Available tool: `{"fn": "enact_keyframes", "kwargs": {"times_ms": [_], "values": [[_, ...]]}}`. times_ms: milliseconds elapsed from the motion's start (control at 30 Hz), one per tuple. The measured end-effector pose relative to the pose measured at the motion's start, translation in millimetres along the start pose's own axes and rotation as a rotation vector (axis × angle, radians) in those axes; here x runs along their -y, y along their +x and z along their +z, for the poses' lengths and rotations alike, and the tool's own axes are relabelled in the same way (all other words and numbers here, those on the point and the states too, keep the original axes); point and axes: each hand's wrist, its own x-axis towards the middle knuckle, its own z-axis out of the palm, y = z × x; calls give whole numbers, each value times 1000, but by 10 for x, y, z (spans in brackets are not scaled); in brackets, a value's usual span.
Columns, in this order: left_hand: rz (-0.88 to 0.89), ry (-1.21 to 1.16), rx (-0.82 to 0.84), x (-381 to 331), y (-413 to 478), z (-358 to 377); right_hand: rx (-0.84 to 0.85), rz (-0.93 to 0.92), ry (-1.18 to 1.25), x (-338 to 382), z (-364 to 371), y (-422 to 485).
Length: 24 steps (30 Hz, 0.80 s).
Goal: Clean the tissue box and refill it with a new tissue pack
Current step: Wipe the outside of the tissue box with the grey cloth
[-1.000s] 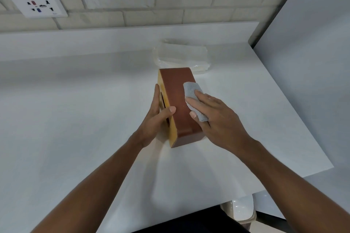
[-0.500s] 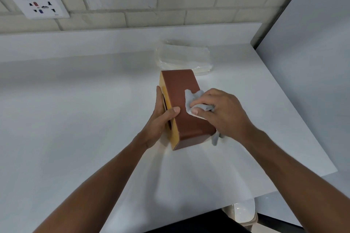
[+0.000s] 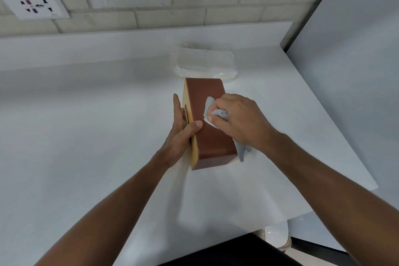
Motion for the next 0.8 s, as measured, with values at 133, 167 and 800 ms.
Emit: {"fn": "enact_keyframes", "kwargs": {"times_ms": [133,167,800], "values": [[9,64,-56,-7,-13,31,26,-21,18,-8,-9,-117],[15,70,-51,-8,-12,35,-5,-26,13,17,-6,-72],[28,-31,-5,10,-25,28,-181,-17,60,-243,24,-120]]}}
